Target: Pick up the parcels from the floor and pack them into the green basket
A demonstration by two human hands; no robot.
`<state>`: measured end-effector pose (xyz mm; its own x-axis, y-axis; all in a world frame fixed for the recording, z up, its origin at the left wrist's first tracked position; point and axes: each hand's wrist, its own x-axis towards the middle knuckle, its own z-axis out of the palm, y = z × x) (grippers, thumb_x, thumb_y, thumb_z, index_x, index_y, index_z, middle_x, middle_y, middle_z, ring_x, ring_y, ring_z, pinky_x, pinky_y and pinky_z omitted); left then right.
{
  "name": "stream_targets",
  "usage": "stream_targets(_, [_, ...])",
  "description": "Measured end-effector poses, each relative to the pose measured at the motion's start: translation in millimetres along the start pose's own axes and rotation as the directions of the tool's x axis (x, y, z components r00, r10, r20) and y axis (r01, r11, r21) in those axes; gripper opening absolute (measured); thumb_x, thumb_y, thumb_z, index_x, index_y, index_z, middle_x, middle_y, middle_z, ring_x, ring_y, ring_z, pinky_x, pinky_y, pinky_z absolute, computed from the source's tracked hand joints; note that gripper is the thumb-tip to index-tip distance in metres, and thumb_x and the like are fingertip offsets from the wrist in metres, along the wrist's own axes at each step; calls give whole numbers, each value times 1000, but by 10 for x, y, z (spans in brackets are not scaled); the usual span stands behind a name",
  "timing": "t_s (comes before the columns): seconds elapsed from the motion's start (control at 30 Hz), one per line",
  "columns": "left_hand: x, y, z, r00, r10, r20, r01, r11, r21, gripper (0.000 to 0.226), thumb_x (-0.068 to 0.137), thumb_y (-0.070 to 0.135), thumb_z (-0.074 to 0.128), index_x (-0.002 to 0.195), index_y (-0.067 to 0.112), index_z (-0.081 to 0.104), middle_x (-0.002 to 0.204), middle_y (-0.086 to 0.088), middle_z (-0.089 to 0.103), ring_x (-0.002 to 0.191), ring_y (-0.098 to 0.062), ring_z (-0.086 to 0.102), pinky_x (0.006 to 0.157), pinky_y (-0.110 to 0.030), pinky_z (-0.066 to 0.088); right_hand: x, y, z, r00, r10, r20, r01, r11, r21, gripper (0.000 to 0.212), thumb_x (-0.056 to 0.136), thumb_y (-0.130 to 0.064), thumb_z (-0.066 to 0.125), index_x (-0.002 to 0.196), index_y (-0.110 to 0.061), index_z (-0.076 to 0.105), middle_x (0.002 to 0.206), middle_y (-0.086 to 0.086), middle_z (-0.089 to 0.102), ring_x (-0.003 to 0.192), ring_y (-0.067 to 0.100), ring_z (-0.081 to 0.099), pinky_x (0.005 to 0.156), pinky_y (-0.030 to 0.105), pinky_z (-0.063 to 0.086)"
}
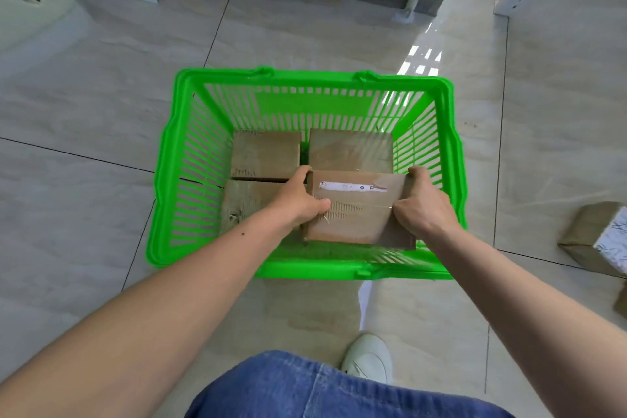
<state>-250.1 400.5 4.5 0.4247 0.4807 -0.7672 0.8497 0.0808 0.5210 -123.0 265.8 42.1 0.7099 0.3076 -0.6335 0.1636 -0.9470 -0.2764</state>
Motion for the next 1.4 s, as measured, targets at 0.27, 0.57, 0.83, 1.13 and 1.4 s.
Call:
stream_targets(0.27, [352, -105, 158, 996, -62, 62, 50, 982, 181, 76, 82, 16, 75, 143, 18, 29, 136, -7, 50, 106, -29, 62, 82, -45, 60, 431, 132, 407, 999, -49, 0, 49, 996, -70, 33, 90, -16, 50, 120, -11, 38, 124, 27, 57, 115, 42, 56, 82, 39, 42])
stream_targets(0.57, [523, -205, 239, 992, 92, -87, -69, 969, 239, 73, 73, 18, 83, 130, 17, 37, 123, -7, 56, 106, -28, 58, 88, -44, 56, 666, 175, 403, 994, -106, 19, 107, 994, -39, 48, 84, -16, 58, 129, -11, 41, 123, 22, 58, 112, 40, 57, 91, 43, 51])
stream_targets(0.83, [566, -324, 406, 965, 232, -123, -160, 892, 423, 79, 69, 21, 86, 129, 11, 35, 111, -10, 57, 92, -23, 54, 73, -31, 45, 738, 375, 582, 992, -125, 37, 126, 991, -52, 55, 84, -12, 64, 130, -9, 36, 118, 23, 60, 108, 40, 59, 90, 46, 52])
stream_targets(1.13, [624, -310, 471, 941, 325, -91, -157, 660, 735, 65, 78, 39, 76, 123, 14, 36, 98, -6, 55, 90, -26, 58, 67, -36, 48, 977, 370, 725, 988, -141, 55, 150, 962, -228, 44, 90, -6, 56, 128, 0, 34, 126, 28, 58, 117, 42, 56, 88, 39, 46])
stream_targets(1.4, [670, -332, 508, 957, 236, -168, -57, 722, 689, 91, 77, 41, 77, 143, 10, 22, 116, -9, 57, 103, -27, 60, 72, -37, 46, 921, 389, 747, 991, -126, 34, 130, 975, -180, 39, 91, -4, 47, 128, 1, 35, 123, 29, 58, 115, 43, 57, 88, 41, 46])
